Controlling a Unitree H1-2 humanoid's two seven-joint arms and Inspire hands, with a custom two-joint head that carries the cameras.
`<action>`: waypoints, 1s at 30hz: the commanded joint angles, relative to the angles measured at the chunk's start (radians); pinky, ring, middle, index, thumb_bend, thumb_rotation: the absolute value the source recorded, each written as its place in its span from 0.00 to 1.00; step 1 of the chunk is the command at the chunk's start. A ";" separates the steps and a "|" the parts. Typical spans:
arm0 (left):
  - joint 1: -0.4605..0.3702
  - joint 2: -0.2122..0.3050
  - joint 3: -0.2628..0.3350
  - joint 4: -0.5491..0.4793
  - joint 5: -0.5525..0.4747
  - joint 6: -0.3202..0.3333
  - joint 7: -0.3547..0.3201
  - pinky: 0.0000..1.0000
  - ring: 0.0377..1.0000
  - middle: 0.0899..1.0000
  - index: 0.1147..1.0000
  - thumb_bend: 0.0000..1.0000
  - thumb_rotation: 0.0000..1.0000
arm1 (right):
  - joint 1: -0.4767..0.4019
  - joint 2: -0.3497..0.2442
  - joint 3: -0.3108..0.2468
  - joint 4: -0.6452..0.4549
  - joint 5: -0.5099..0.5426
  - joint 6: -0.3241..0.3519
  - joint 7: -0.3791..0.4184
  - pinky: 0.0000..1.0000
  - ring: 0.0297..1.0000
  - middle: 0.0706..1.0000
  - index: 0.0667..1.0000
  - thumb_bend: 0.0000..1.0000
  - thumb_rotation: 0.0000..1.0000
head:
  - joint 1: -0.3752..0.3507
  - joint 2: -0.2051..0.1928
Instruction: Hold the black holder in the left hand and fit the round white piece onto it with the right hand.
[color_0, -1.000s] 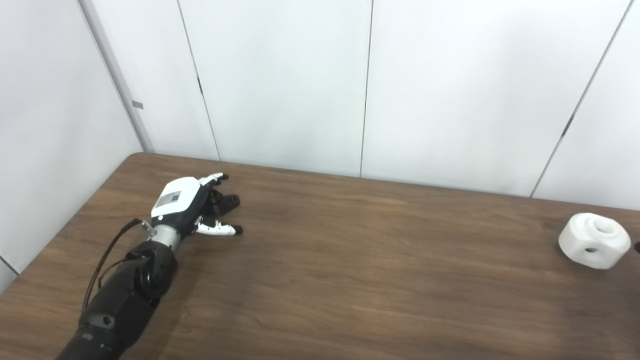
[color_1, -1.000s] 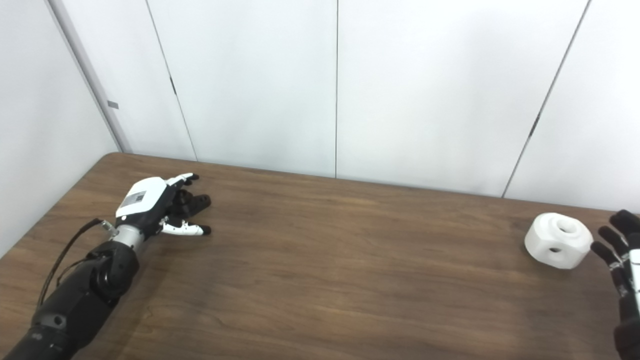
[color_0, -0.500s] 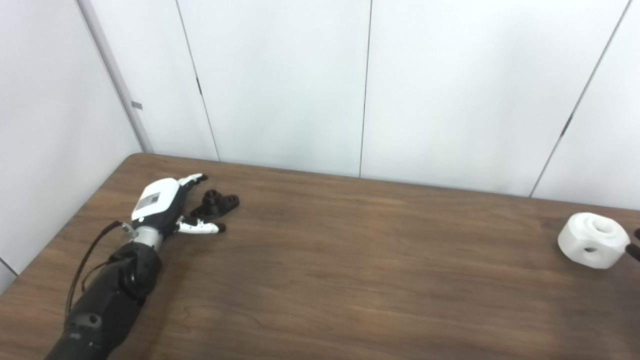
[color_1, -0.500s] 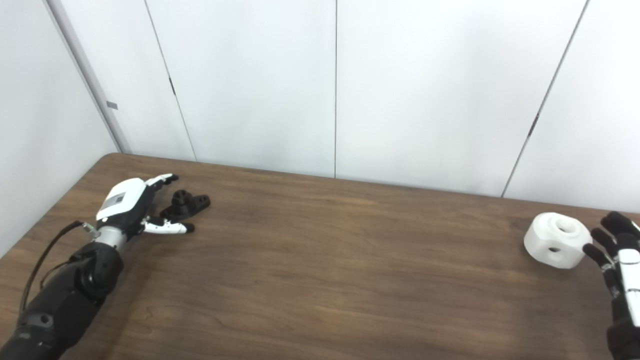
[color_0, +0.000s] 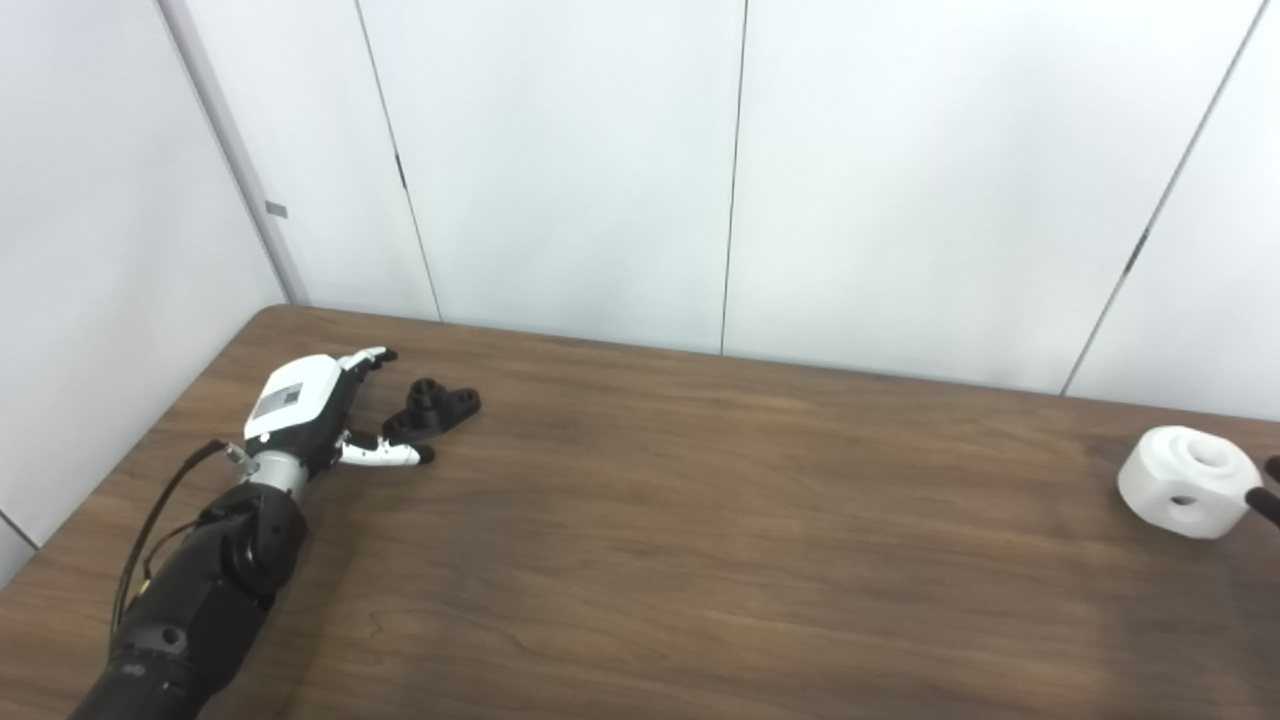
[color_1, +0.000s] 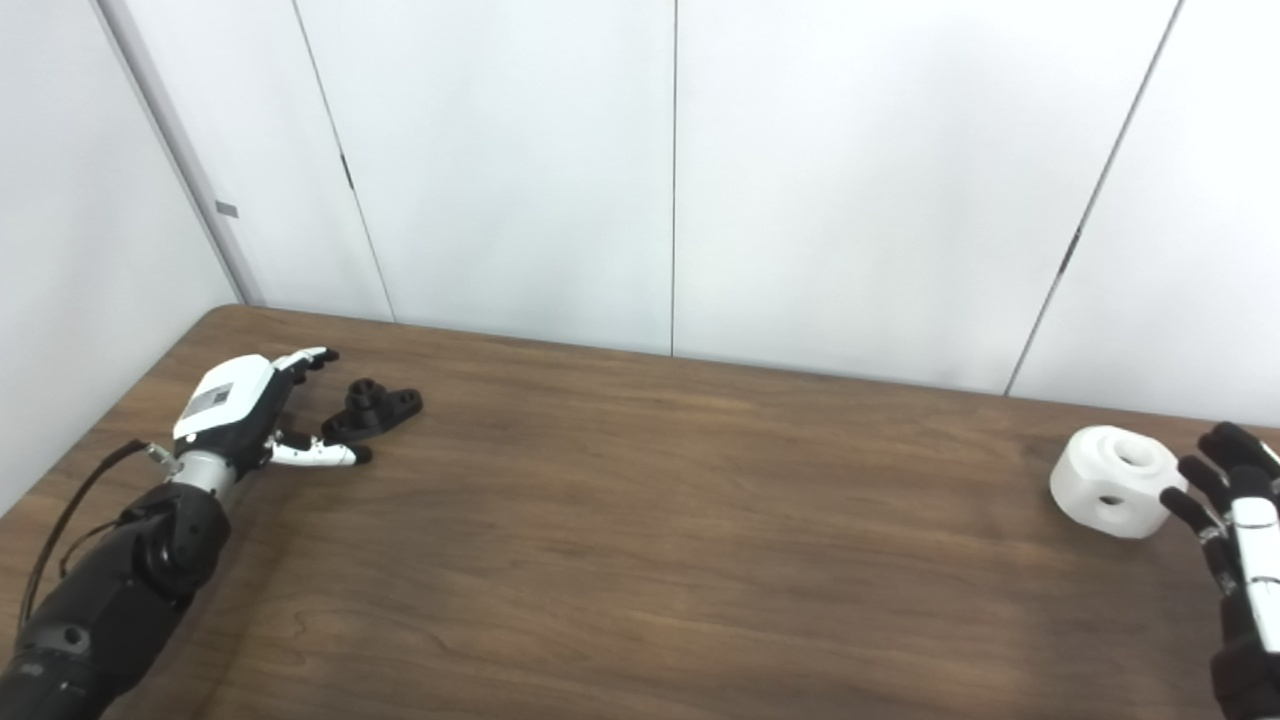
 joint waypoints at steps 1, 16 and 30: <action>-0.019 0.048 0.001 -0.034 0.014 -0.001 0.008 0.82 0.86 0.84 0.78 1.00 0.32 | -0.027 -0.012 0.001 -0.045 -0.005 -0.020 0.006 0.79 0.84 0.83 0.76 0.28 0.61 | 0.001 0.004; -0.011 0.116 -0.166 -0.059 0.209 0.017 -0.022 0.95 0.91 0.86 0.67 0.97 0.52 | -0.020 -0.006 -0.005 -0.060 0.002 -0.001 -0.003 0.79 0.84 0.83 0.76 0.29 0.60 | -0.001 0.011; -0.017 0.111 -0.191 -0.076 0.208 0.027 -0.053 0.99 0.92 0.87 0.67 0.92 0.56 | -0.010 -0.008 -0.017 -0.072 0.010 0.004 -0.003 0.78 0.82 0.83 0.76 0.30 0.58 | -0.001 0.012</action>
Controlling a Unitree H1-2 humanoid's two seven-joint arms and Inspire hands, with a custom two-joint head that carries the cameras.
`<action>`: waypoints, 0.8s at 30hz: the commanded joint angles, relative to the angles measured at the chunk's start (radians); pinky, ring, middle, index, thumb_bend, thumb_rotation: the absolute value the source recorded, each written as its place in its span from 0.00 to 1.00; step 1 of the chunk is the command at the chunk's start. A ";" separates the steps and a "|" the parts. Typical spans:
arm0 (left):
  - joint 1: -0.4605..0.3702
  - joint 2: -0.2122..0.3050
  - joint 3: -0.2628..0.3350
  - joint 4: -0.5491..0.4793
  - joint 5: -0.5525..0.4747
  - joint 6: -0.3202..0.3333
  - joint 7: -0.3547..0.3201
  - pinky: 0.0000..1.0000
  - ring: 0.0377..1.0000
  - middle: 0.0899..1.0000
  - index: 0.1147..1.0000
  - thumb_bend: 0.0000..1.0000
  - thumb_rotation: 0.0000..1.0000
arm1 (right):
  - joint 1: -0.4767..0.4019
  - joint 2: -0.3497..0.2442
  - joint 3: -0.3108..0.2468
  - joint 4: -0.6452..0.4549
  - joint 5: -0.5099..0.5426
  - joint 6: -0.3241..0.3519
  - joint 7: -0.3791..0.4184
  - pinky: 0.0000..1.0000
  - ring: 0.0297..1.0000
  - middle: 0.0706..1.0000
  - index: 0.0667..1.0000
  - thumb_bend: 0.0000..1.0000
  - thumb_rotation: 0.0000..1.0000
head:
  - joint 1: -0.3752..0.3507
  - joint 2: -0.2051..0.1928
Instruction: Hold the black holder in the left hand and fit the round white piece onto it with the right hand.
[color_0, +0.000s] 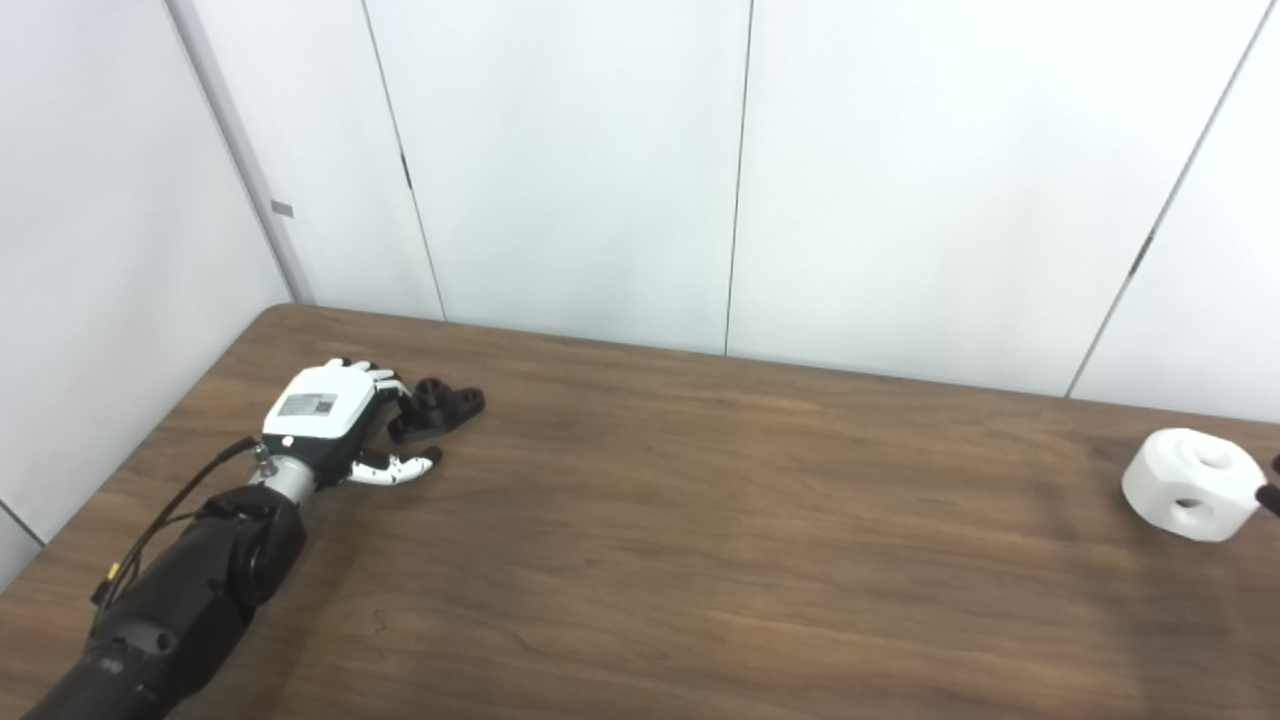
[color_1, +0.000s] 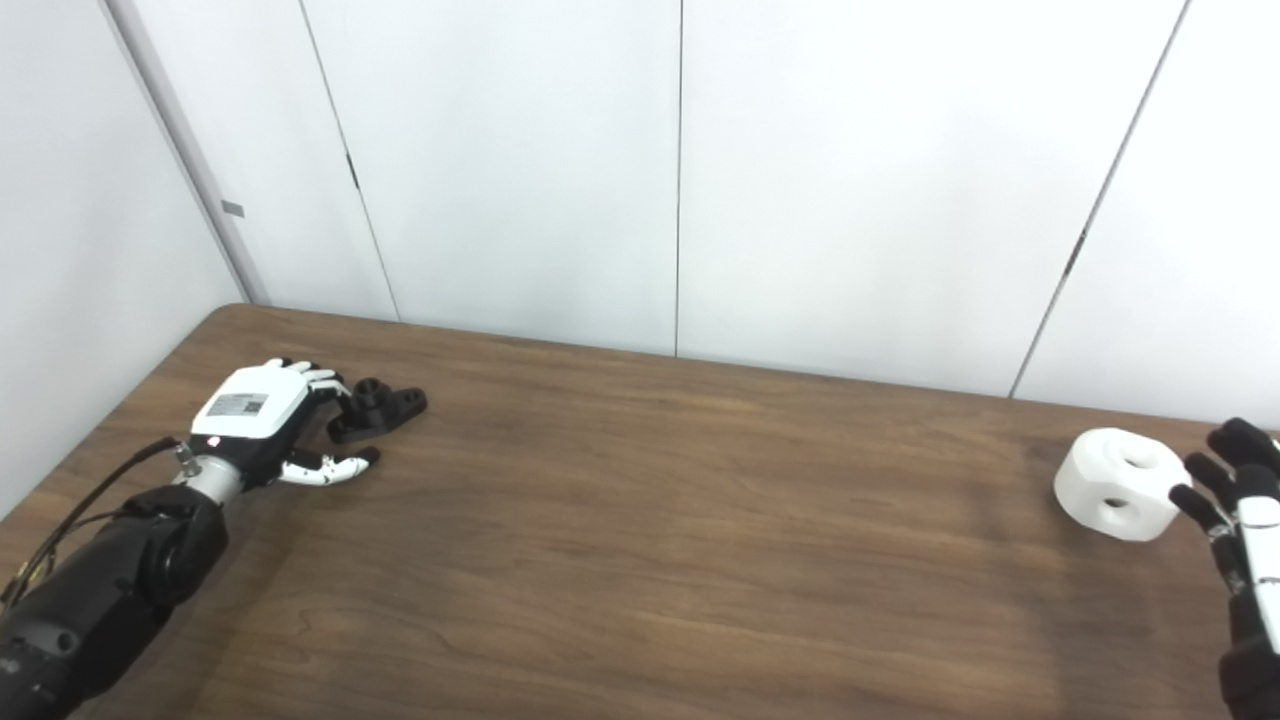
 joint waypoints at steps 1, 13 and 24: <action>-0.021 0.022 -0.009 -0.022 0.013 -0.006 -0.017 0.99 0.93 0.87 0.68 0.92 0.56 | -0.015 -0.009 -0.010 -0.040 0.006 -0.016 0.000 0.78 0.82 0.83 0.76 0.31 0.58 | 0.001 0.000; -0.027 -0.053 0.074 -0.004 -0.103 0.006 0.013 0.96 0.90 0.84 0.66 0.97 0.46 | -0.014 -0.017 -0.013 -0.023 0.009 -0.024 0.010 0.81 0.84 0.84 0.77 0.30 0.60 | 0.012 -0.014; -0.053 -0.111 0.124 0.025 -0.184 -0.015 0.029 0.97 0.89 0.82 0.60 0.93 0.31 | -0.002 -0.032 -0.018 -0.017 0.004 -0.034 0.022 0.85 0.86 0.86 0.78 0.31 0.63 | 0.026 -0.017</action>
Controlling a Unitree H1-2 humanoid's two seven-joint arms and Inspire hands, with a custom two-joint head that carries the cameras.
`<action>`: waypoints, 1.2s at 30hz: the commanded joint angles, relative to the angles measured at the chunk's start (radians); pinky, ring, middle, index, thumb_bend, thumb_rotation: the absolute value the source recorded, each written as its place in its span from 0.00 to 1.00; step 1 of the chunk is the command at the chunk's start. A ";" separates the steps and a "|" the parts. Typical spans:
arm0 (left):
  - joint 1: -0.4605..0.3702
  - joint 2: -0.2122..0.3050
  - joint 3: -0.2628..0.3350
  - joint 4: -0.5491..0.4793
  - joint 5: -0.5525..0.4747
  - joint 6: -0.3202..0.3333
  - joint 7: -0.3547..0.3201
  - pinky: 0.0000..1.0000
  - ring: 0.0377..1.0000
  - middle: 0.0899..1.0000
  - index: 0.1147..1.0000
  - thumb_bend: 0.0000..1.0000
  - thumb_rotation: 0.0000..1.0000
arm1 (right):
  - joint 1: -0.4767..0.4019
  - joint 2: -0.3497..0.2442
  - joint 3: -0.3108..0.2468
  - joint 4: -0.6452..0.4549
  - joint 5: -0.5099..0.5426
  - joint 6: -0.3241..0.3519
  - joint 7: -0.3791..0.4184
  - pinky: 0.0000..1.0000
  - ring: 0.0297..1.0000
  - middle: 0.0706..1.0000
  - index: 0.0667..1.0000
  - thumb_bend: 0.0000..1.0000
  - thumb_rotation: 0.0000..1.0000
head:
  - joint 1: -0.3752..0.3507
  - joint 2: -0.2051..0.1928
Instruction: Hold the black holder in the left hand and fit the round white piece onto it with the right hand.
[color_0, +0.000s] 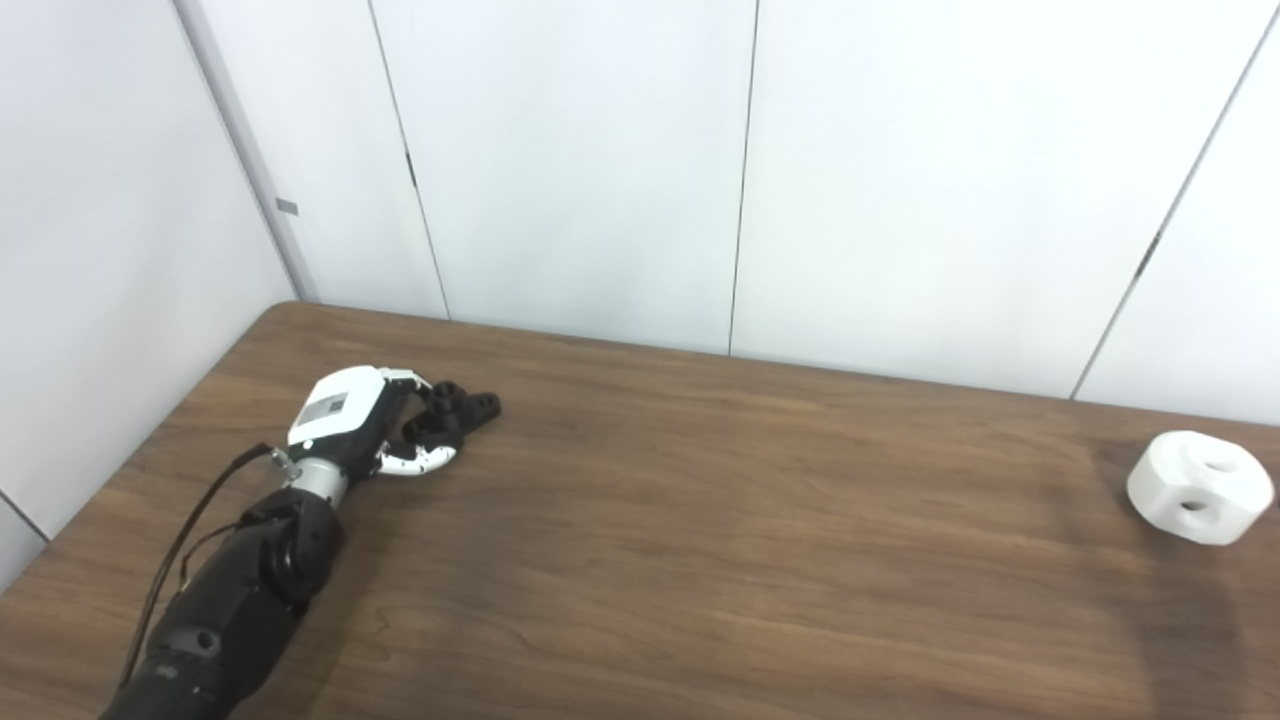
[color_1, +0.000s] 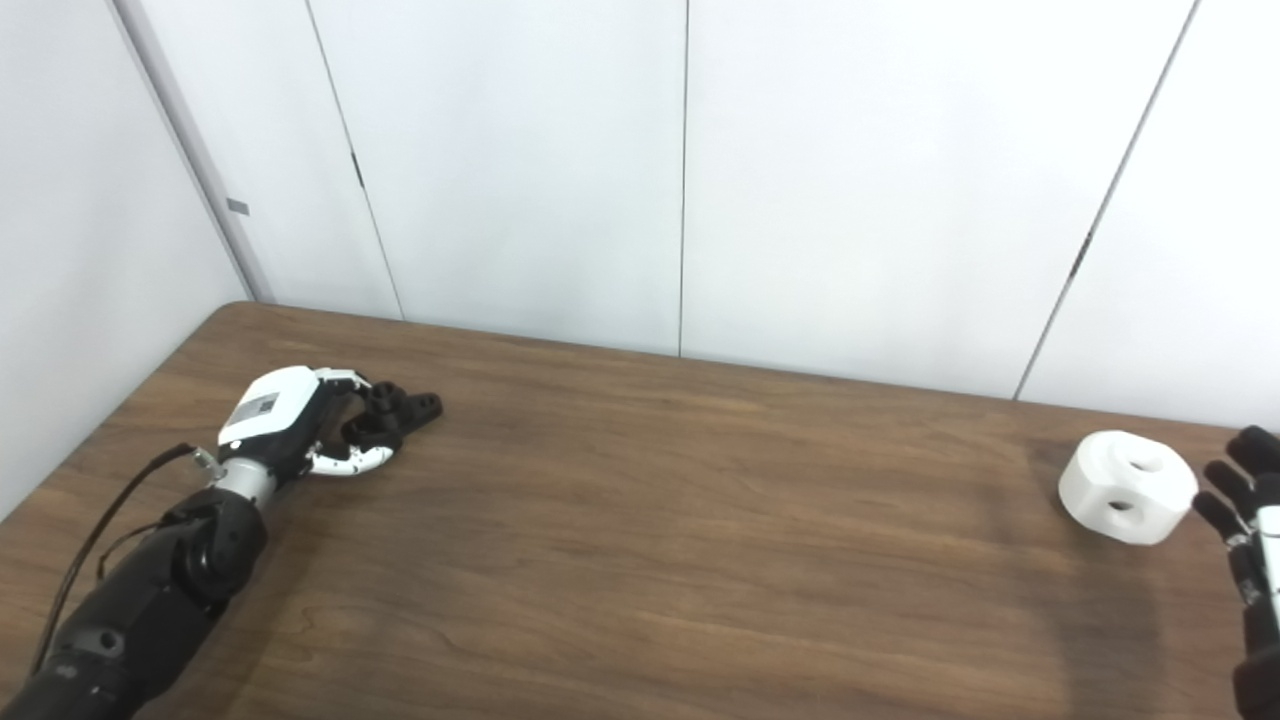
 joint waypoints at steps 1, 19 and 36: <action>-0.042 0.010 0.005 0.003 -0.003 -0.020 0.023 0.96 0.89 0.82 0.60 0.94 0.31 | -0.013 -0.022 -0.011 -0.016 0.001 -0.036 0.012 0.85 0.86 0.86 0.78 0.32 0.62 | 0.001 0.002; -0.031 0.013 0.007 0.003 -0.022 -0.033 0.039 0.96 0.88 0.81 0.57 0.92 0.27 | -0.010 -0.025 -0.025 -0.026 0.001 -0.038 0.026 0.82 0.84 0.84 0.77 0.33 0.60 | -0.006 0.016; -0.033 0.010 -0.022 0.027 0.017 -0.087 0.113 0.91 0.83 0.73 0.42 0.52 0.06 | -0.014 -0.018 -0.028 -0.043 0.011 -0.020 0.017 0.74 0.81 0.83 0.76 0.31 0.58 | -0.012 0.022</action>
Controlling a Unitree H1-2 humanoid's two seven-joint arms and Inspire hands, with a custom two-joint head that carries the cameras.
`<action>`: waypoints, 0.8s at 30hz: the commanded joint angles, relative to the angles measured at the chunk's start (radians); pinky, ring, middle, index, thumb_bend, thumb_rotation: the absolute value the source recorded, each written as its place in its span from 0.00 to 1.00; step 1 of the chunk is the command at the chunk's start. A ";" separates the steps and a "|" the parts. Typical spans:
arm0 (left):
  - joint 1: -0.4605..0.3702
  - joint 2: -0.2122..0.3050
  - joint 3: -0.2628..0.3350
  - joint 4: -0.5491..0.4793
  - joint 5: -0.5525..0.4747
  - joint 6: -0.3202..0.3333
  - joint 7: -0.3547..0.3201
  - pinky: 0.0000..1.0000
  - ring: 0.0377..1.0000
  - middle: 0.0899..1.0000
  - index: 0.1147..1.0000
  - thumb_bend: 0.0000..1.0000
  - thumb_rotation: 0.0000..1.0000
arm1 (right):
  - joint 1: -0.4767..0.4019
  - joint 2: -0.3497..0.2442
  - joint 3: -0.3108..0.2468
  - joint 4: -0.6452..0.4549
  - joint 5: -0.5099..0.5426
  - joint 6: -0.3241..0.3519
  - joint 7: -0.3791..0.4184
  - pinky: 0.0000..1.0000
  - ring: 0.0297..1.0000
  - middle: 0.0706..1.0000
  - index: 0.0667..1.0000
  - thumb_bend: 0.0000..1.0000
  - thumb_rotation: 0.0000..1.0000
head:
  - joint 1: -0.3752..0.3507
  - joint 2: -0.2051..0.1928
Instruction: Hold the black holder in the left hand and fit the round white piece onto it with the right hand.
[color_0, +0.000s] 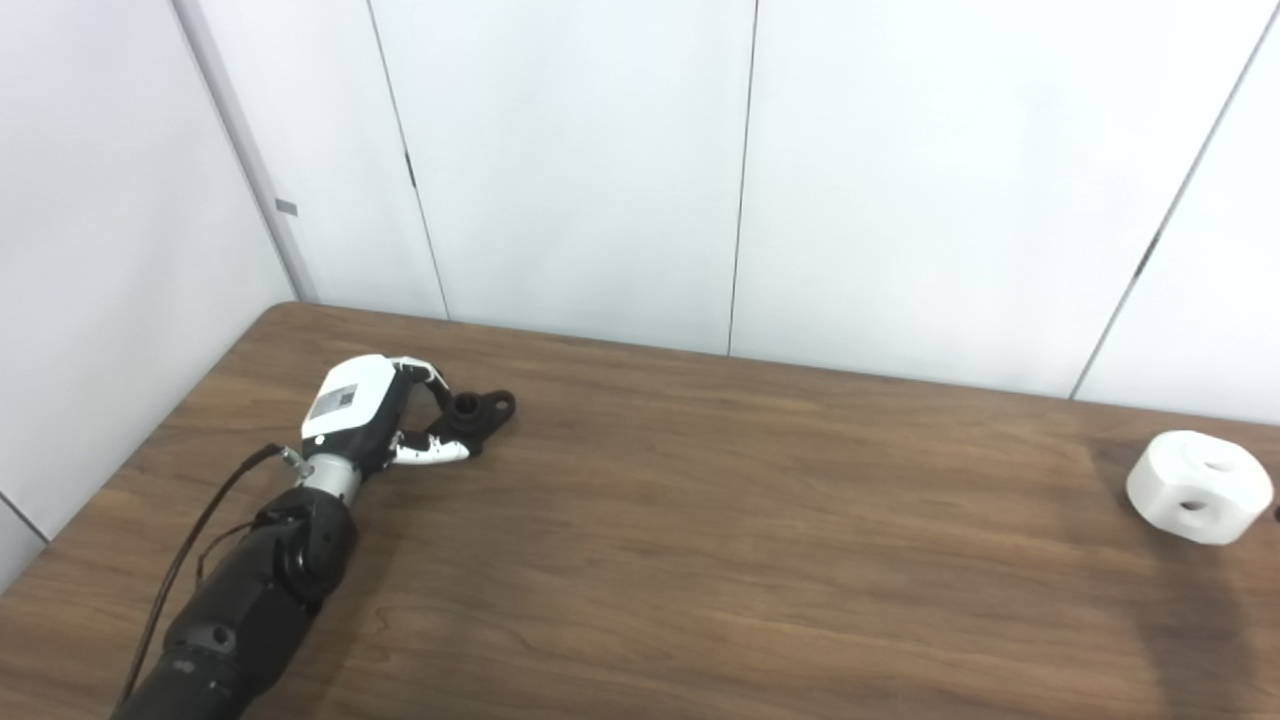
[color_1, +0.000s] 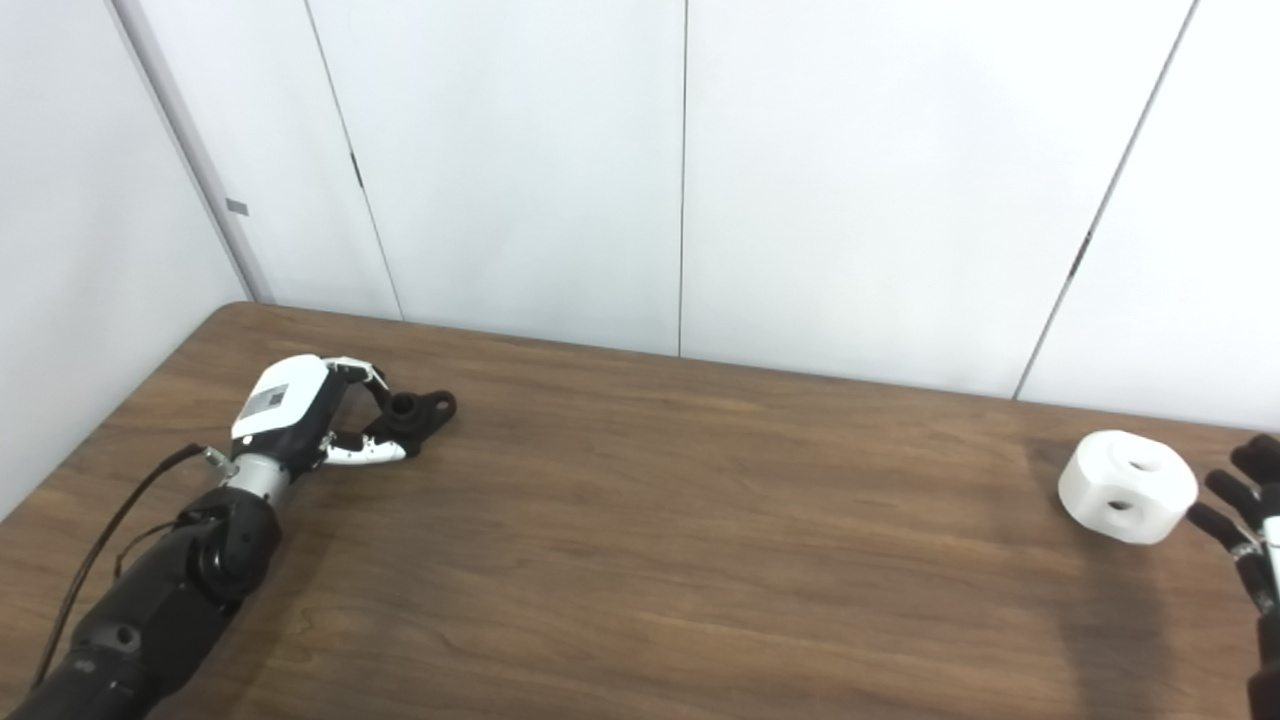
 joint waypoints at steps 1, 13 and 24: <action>-0.019 0.023 -0.007 -0.001 0.021 -0.019 0.020 0.90 0.83 0.73 0.42 0.52 0.06 | -0.020 -0.015 -0.010 -0.038 0.010 -0.021 0.002 0.75 0.81 0.82 0.76 0.31 0.58 | 0.000 0.000; -0.014 0.018 -0.007 -0.019 0.020 -0.025 0.015 0.91 0.82 0.73 0.42 0.52 0.06 | -0.021 -0.019 -0.005 -0.038 0.006 -0.028 0.007 0.74 0.80 0.81 0.74 0.30 0.58 | -0.005 0.008; 0.038 0.013 -0.018 -0.137 -0.007 -0.053 -0.069 0.94 0.84 0.73 0.42 0.52 0.06 | -0.041 -0.010 0.010 -0.055 -0.005 -0.014 -0.003 0.76 0.81 0.82 0.74 0.32 0.62 | -0.030 0.029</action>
